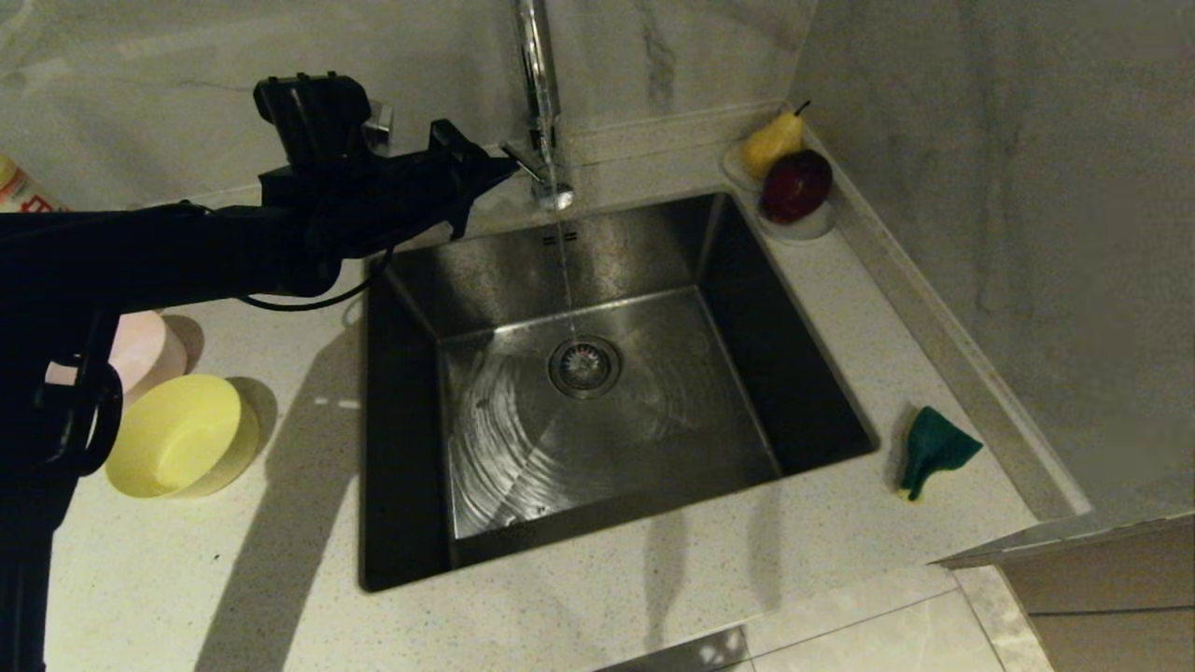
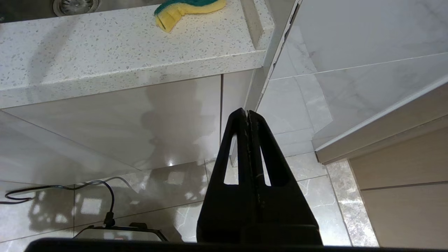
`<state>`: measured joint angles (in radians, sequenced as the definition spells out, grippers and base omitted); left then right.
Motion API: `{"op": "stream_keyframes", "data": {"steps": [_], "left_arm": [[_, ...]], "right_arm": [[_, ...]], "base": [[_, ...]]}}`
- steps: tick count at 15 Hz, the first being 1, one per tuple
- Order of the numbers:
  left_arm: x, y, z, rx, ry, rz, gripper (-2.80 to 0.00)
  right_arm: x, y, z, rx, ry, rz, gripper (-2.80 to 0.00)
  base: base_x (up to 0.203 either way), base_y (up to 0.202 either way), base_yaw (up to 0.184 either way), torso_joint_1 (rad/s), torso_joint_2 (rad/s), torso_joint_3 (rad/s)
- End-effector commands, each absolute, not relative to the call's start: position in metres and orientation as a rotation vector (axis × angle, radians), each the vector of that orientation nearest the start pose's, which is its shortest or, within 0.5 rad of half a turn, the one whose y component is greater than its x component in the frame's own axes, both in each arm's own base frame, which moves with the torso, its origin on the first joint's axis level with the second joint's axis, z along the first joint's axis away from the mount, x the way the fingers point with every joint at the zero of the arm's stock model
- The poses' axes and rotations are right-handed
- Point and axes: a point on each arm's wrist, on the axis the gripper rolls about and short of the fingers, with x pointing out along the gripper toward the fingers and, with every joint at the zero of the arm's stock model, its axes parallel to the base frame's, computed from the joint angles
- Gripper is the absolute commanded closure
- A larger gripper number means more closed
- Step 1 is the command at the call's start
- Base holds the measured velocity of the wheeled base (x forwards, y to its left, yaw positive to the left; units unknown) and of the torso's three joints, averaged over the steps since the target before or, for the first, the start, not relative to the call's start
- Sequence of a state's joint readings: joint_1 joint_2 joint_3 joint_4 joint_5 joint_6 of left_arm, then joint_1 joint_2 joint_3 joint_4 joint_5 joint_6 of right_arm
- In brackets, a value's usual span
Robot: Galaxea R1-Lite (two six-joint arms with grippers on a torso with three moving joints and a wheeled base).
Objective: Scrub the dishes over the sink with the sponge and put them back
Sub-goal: Turn off the faucet
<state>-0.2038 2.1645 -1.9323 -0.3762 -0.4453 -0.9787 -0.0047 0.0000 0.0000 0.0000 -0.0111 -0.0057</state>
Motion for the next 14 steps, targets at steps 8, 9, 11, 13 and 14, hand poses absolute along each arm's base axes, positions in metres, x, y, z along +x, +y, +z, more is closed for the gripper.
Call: {"op": "stream_keyframes", "data": {"steps": [8, 9, 11, 13, 14], "left_arm": [[0.4436, -0.1003, 0.299, -0.926, 0.161, -0.675, 0.0], [0.4438, -0.0993, 0.299, -0.925, 0.158, -0.671, 0.0], [0.4435, -0.0987, 0.3015, -0.92, 0.13, -0.68, 0.0], [0.4429, -0.0986, 0.3031, -0.919, 0.116, -0.681, 0.0], [0.4435, -0.0985, 0.3025, -0.919, 0.115, -0.676, 0.0]], "right_arm": [[-0.0227, -0.0002, 0.0755, -0.006, 0.002, -0.017, 0.0], [-0.0227, -0.0001, 0.0755, -0.006, 0.002, -0.015, 0.0], [-0.0227, -0.0001, 0.0755, -0.006, 0.002, -0.016, 0.0], [-0.0227, -0.0002, 0.0755, -0.006, 0.002, -0.017, 0.0], [-0.0228, -0.0002, 0.0755, -0.006, 0.0, -0.016, 0.0]], "base": [[0.0, 0.0, 0.0, 0.0, 0.0, 0.0], [0.0, 0.0, 0.0, 0.0, 0.0, 0.0], [0.0, 0.0, 0.0, 0.0, 0.0, 0.0], [0.0, 0.0, 0.0, 0.0, 0.0, 0.0], [0.0, 0.0, 0.0, 0.0, 0.0, 0.0]]}}
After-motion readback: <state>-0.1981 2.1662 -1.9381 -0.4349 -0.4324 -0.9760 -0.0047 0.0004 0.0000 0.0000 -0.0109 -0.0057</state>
